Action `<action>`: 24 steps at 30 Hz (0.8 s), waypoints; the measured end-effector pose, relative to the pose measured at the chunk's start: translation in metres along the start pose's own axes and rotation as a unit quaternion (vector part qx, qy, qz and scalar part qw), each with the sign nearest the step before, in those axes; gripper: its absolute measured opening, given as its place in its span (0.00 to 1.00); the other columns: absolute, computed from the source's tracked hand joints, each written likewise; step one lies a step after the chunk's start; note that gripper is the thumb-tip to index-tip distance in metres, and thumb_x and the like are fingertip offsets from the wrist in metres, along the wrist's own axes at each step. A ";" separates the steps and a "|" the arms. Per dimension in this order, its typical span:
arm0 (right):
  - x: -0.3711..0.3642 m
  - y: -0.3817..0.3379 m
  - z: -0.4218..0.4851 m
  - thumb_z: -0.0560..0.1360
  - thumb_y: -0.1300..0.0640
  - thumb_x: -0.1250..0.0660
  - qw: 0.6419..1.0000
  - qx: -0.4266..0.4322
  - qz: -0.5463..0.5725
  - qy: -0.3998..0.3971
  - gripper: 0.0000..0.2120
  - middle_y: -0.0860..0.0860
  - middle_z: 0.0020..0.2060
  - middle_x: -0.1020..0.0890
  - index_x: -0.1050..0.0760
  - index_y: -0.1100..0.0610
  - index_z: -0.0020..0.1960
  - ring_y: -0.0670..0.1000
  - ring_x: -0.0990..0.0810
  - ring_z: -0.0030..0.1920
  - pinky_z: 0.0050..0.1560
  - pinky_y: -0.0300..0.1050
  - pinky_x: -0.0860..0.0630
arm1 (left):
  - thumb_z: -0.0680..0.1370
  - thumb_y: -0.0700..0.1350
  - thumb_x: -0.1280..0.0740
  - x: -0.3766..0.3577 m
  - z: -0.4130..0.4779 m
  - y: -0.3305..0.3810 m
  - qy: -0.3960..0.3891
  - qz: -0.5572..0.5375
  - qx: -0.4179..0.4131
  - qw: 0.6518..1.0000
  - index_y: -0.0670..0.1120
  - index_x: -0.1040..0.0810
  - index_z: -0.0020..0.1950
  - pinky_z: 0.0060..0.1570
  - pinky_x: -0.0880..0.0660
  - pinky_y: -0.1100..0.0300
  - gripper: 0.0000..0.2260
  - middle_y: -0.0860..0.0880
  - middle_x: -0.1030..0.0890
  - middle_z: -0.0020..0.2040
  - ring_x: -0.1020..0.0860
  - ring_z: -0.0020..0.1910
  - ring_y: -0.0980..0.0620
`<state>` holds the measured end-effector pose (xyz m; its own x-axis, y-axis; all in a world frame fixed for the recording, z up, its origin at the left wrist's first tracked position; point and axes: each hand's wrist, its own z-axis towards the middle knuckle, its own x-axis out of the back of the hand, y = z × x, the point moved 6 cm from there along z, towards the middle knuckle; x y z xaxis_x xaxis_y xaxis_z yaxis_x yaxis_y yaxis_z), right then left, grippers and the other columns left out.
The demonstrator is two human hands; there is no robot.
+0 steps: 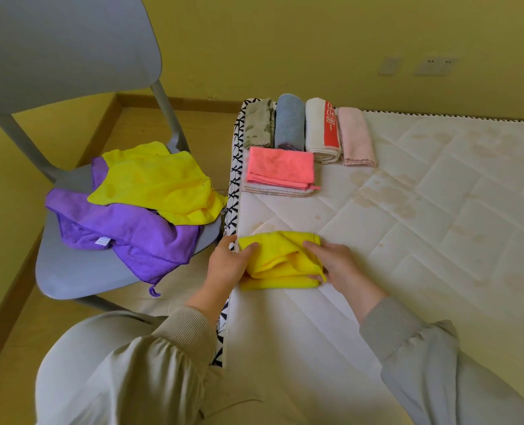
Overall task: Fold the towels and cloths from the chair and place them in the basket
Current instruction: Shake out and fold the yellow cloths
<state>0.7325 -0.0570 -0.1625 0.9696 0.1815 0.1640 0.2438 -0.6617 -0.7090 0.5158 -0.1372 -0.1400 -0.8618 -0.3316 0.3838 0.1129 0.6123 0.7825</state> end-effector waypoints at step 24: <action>-0.008 0.008 -0.016 0.71 0.59 0.27 0.950 0.157 -0.267 0.024 0.24 0.57 0.60 0.23 0.28 0.62 0.65 0.57 0.25 0.60 0.61 0.48 0.28 | 0.71 0.50 0.44 -0.006 -0.027 0.041 0.086 0.399 -0.343 0.846 0.43 0.30 0.69 0.50 0.27 0.47 0.27 0.41 0.25 0.57 0.26 0.56 0.38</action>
<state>0.7269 -0.0752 -0.1589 0.7107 0.3929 0.5836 0.6908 -0.2329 -0.6845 0.5394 -0.1295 -0.0973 -0.2989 -0.1447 0.9432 0.9358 0.1491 0.3194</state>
